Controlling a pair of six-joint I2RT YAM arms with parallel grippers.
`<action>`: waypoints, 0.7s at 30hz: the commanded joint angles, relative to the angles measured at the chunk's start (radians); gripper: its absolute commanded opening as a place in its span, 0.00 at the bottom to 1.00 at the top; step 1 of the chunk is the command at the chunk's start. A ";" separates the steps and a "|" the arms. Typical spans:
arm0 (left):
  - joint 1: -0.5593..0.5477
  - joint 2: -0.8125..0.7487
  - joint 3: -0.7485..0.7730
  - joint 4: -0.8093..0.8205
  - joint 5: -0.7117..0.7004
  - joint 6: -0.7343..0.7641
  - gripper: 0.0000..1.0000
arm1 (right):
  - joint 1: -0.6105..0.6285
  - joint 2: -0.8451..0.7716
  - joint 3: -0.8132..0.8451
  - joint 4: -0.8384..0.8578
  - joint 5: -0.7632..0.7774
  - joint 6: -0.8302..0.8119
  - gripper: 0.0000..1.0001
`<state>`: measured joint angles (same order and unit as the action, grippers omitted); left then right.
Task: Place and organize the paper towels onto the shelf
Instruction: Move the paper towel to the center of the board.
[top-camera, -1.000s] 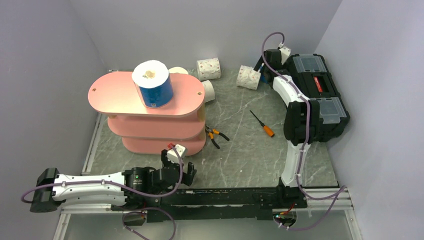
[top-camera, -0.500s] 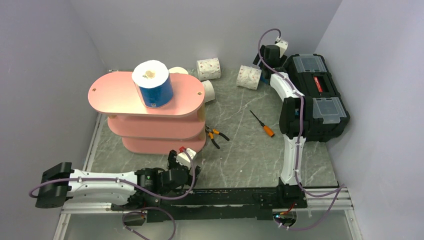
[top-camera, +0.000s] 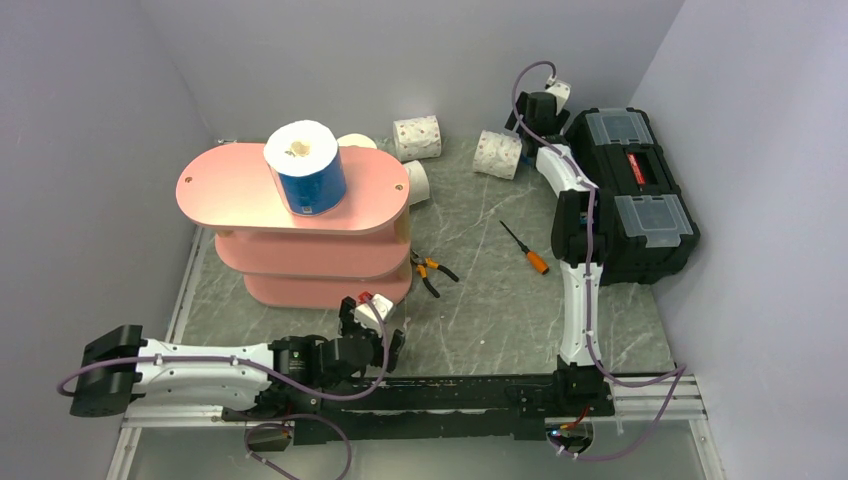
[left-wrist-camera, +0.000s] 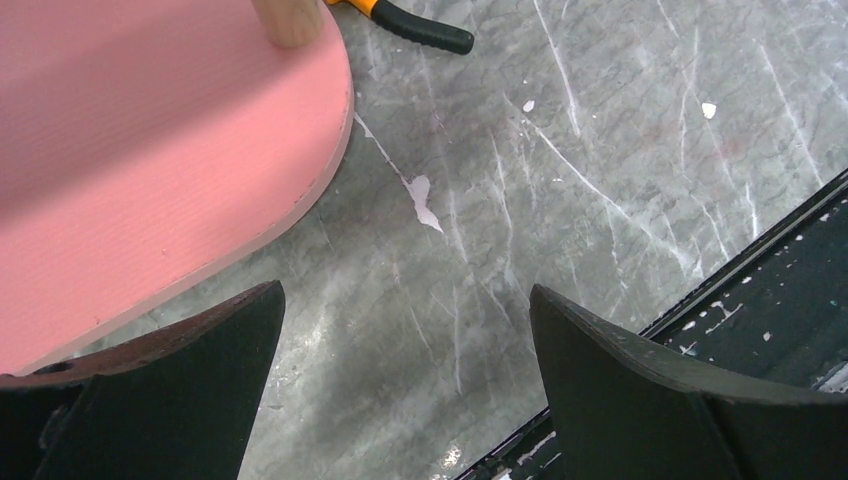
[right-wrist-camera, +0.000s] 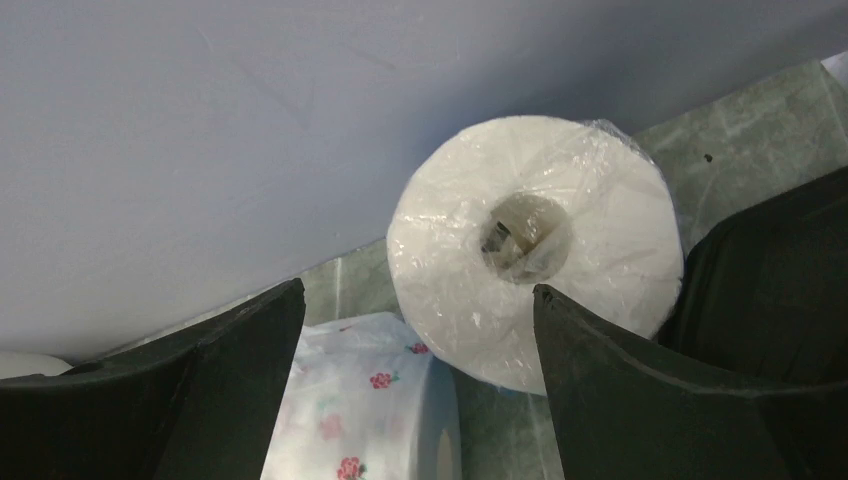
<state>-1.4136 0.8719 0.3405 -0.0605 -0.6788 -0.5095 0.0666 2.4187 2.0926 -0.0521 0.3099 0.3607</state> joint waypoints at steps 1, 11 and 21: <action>-0.004 0.032 0.015 0.050 -0.017 0.011 0.99 | -0.006 0.019 0.082 0.060 -0.005 -0.033 0.87; -0.004 0.075 0.023 0.050 -0.022 0.007 0.99 | -0.013 0.082 0.139 0.069 -0.015 -0.069 0.89; -0.003 0.105 0.026 0.082 -0.034 0.027 0.99 | -0.014 0.144 0.203 0.027 -0.036 -0.091 0.87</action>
<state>-1.4136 0.9531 0.3408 -0.0414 -0.6872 -0.5068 0.0593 2.5465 2.2456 -0.0170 0.2859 0.2909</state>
